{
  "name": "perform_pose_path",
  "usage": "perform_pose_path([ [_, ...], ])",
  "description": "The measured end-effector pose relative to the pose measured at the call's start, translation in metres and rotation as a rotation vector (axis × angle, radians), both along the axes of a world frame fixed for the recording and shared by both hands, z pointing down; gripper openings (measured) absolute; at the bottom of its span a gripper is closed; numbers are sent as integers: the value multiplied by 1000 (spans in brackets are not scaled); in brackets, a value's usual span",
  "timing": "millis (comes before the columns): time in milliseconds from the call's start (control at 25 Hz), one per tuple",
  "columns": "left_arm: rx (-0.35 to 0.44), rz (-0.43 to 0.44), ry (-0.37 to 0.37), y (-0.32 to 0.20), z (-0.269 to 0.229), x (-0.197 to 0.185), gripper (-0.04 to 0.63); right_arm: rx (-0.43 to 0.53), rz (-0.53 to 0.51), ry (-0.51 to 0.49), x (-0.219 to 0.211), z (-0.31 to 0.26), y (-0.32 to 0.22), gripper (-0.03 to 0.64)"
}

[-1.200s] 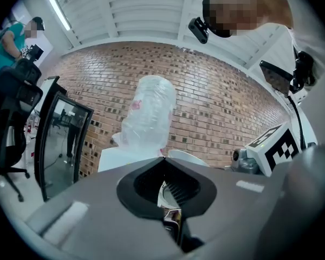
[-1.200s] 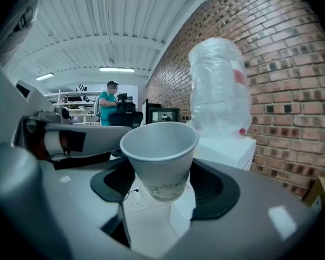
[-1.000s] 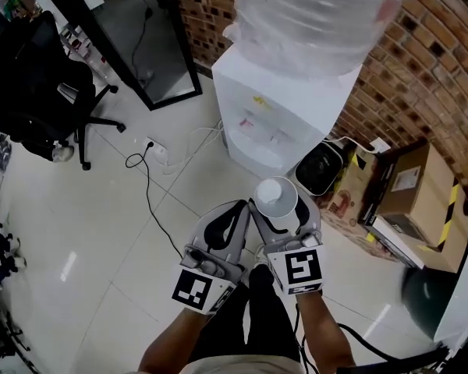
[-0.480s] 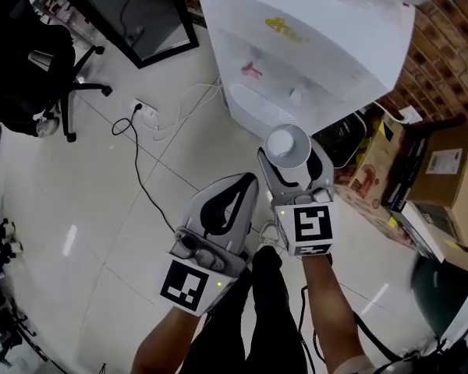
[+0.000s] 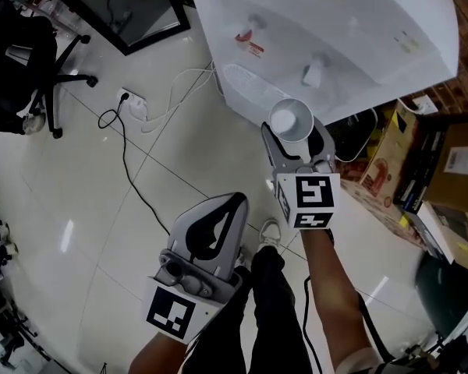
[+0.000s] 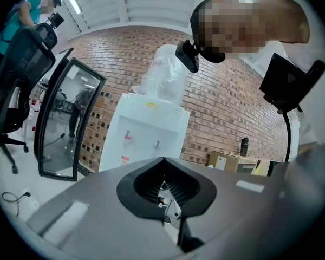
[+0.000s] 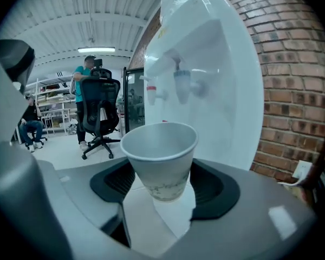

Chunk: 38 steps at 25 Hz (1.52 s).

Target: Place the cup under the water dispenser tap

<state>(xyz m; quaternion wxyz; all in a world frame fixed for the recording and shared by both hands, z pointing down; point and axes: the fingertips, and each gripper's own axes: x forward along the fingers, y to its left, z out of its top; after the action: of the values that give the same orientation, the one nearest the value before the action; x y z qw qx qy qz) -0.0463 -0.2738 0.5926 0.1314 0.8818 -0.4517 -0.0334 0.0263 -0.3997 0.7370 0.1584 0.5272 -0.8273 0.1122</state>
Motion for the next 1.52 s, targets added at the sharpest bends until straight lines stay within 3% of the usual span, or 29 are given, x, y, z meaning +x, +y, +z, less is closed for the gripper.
perform_pose_path([
  [760,-30,-25,3,-5,39,-13,-15,-38,118,-18,10,52,-40,324],
  [1520,-33,-26,-4,-7,48,-12,-15,-27,137,-44,9,60,-40,354],
])
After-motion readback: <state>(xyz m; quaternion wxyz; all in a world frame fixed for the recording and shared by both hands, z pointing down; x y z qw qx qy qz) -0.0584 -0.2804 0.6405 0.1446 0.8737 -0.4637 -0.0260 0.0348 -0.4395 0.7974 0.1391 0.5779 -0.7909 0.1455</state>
